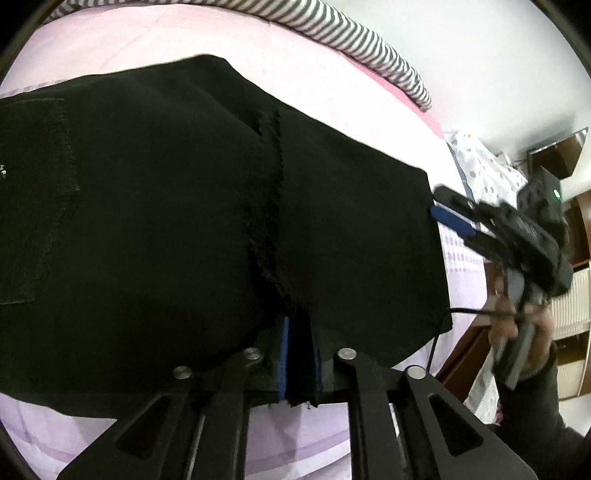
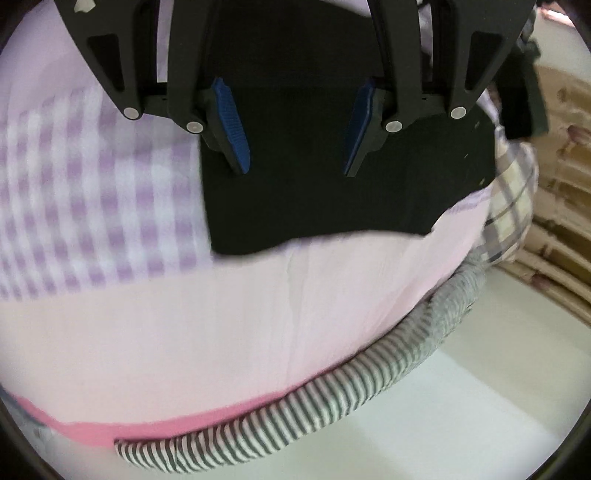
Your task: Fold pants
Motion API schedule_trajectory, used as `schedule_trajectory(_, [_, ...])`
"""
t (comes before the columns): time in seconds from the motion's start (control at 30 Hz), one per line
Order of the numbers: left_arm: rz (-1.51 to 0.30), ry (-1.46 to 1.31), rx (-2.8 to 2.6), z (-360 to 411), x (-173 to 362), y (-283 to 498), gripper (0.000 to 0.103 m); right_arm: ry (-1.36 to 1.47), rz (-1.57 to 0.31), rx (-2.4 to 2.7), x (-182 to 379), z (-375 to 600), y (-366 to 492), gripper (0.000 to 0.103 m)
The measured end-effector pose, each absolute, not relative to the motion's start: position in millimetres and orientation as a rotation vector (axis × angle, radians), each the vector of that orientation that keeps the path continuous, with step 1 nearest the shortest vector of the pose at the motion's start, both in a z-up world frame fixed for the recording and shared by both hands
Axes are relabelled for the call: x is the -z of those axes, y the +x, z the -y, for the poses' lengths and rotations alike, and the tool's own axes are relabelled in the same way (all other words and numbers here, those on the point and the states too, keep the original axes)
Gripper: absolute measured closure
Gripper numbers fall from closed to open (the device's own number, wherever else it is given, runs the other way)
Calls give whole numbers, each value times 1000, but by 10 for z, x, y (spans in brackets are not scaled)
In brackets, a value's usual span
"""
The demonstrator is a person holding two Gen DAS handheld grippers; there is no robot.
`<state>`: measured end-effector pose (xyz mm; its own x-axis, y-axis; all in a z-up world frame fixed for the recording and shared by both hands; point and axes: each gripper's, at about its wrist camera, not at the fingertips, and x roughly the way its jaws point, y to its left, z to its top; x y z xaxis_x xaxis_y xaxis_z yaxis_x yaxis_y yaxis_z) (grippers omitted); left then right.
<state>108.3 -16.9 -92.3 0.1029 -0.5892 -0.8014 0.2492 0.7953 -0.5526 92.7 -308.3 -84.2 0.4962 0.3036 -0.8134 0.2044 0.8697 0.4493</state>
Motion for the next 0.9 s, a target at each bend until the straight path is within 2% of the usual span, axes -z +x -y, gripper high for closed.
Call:
schedule_trajectory(0.2, [-1254,-339,559,-177,766,1062,78,510,-1065,-51,868,3085,1037,53])
schedule_trajectory(0.37, [-1162,-403,406,-709,625,955,59,522,-1105,-81,960,2994,801,53])
schedule_trajectory(0.43, [-1130,-451,339,-972,600,888,56,510,-1114,-85,969,2939,686,52])
schedule_trajectory(0.57, [-1095,-572,225,-1465,622,752,56,505,-1134,-101,946,2790,540,48])
schedule_trajectory(0.8, [-1024,-748,27,-2097,697,574,56,582,-1201,-243,1022,2366,513,48])
schedule_trajectory(0.9, [-1015,-861,-32,-2294,809,538,56,534,-1223,-295,1047,2072,559,48])
